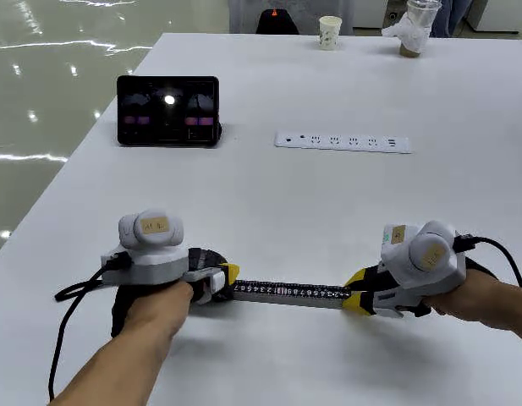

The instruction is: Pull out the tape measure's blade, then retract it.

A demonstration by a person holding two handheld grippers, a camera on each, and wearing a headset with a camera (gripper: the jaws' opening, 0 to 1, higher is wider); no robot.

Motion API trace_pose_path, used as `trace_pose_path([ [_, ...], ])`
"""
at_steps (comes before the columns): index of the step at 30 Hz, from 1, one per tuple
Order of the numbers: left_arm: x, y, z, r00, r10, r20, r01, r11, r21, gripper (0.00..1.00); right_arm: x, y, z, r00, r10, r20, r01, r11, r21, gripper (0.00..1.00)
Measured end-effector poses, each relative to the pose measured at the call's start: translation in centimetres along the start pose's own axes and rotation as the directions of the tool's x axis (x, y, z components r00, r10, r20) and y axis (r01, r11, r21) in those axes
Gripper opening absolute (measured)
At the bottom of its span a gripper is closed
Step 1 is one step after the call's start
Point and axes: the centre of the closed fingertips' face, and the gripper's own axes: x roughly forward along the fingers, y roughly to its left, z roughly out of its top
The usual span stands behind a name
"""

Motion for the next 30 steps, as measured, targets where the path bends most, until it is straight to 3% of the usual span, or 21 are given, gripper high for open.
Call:
trace_pose_path([
  [30,0.0,0.0,0.0,0.9999,-0.009,-0.007,0.009,1.0,-0.005,0.57,1.7,0.3,1.9,0.9997,0.016,0.02,-0.016,1.0,-0.004,0.1],
])
